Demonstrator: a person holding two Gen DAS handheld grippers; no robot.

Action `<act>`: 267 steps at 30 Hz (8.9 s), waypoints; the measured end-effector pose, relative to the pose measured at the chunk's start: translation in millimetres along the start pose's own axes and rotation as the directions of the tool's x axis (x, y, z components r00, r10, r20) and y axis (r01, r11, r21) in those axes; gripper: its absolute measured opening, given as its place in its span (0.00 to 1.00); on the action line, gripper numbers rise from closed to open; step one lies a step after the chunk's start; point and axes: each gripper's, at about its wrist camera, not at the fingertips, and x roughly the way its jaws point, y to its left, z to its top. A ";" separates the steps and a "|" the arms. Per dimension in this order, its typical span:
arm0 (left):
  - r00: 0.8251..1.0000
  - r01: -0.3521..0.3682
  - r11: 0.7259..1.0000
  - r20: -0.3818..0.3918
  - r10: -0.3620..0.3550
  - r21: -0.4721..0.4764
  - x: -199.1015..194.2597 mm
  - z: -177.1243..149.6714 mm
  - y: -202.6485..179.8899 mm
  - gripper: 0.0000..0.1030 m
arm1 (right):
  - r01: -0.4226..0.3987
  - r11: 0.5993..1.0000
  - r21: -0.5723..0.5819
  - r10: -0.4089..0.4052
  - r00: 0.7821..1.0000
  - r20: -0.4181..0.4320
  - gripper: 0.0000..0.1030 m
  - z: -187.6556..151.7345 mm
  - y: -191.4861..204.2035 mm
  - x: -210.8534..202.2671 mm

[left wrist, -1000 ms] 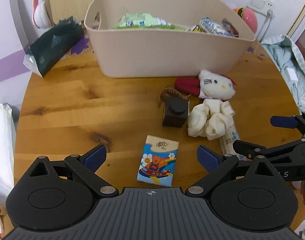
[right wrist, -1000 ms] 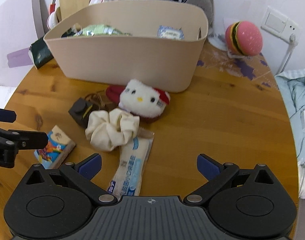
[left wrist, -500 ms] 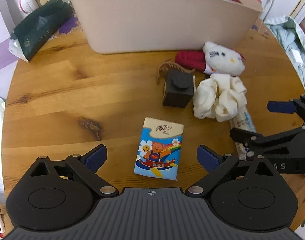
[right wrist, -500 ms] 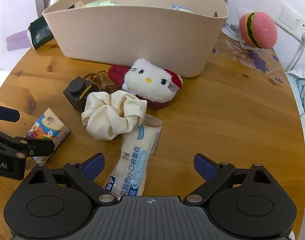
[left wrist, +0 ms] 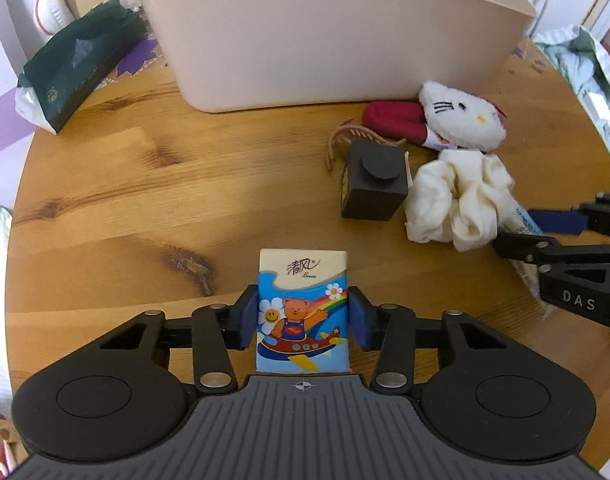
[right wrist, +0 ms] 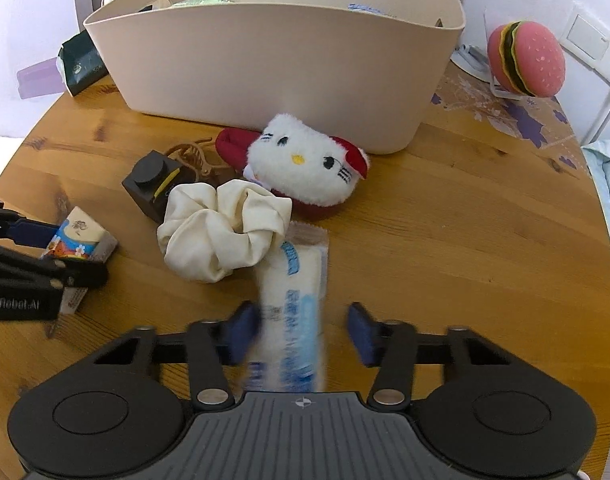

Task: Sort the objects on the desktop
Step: 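Grasp the bear tissue pack with the left tool while the right tool grasps the white bread bag, then carry both items over the beige basket and open both tools to drop them, then move both tools back toward the black box and cream scrunchie, then grasp the black square box with the left tool while the right tool grasps the cream scrunchie, then lift both items over the beige basket and open both tools to release them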

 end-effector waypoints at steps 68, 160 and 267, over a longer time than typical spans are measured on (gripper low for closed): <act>0.920 -0.048 0.998 0.387 0.061 -0.043 -109.1 136.9 31.0 0.45 | -0.065 0.998 0.003 0.058 0.912 0.406 0.25 123.3 -33.8 -147.7; 0.991 0.091 0.989 0.088 -0.101 0.118 -42.2 59.8 -11.6 0.95 | 0.006 1.000 -0.029 -0.002 0.991 0.132 1.00 20.9 -8.4 -44.9; 0.925 -0.010 1.000 0.380 0.000 0.025 -113.1 127.0 47.8 0.31 | -0.073 0.997 -0.013 0.071 0.897 0.437 0.16 124.7 -13.5 -122.7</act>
